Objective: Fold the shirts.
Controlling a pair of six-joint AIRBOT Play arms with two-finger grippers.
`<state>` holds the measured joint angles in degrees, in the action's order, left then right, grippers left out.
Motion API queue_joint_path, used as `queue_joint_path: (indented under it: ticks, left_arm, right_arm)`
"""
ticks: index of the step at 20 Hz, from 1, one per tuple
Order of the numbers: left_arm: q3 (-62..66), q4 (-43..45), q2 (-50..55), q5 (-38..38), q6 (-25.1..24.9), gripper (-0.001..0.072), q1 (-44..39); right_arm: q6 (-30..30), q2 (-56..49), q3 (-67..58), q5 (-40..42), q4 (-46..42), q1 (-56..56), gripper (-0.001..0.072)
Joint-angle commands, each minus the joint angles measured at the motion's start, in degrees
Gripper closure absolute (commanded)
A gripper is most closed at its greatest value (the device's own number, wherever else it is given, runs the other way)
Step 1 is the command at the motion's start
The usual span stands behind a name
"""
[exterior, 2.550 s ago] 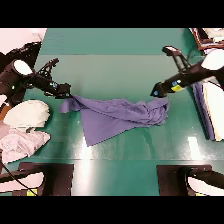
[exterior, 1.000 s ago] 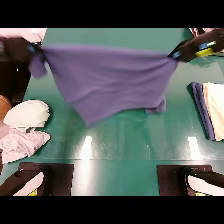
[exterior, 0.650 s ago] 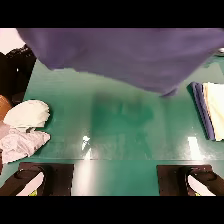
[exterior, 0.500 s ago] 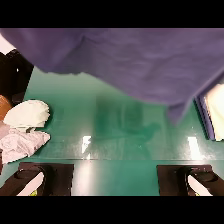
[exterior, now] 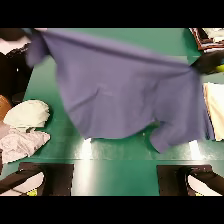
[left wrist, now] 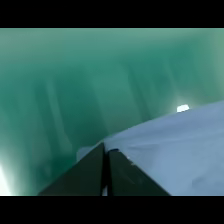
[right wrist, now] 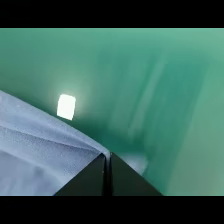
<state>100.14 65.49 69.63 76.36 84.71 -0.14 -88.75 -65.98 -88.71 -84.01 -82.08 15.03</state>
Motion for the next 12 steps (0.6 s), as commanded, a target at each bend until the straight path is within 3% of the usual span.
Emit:
queue_joint_path:
  ticks: [1,4,8,9,10,11,12]
  left_arm:
    - [-7.98,0.39,12.96,0.11,-1.66,0.0682,0.07]
    - [-8.41,0.15,22.8,-7.5,-2.64,0.0682,0.07]
    - [-8.41,0.09,27.34,-16.37,-1.66,0.0679,0.07]
    - [-8.37,0.09,27.34,-17.55,-1.2,0.0508,0.07]
    - [-8.22,0.13,27.34,-17.68,-0.13,0.0198,0.09]
    - [-7.98,0.22,27.34,-16.61,0.63,0.0112,0.26]
    - [-7.5,0.22,27.32,-14.51,0.85,0.0113,0.7]
  right_arm:
    - [1.99,-10.43,9.86,7.52,-0.04,-0.15,0.0697]
    - [2.14,-19.06,10.08,16.59,0.11,-0.2,0.0696]
    - [2.25,-28.13,1.97,18.51,3.13,-0.26,0.0693]
    - [2.25,-29.7,-0.31,18.03,3.08,-0.24,0.0689]
    - [2.25,-31.1,-2.73,17.42,3.1,-0.24,0.0538]
    - [2.27,-32.11,-5.01,16.46,2.95,-0.33,0.0327]
    - [2.27,-32.61,-7.41,14.53,3.04,-0.94,0.0292]
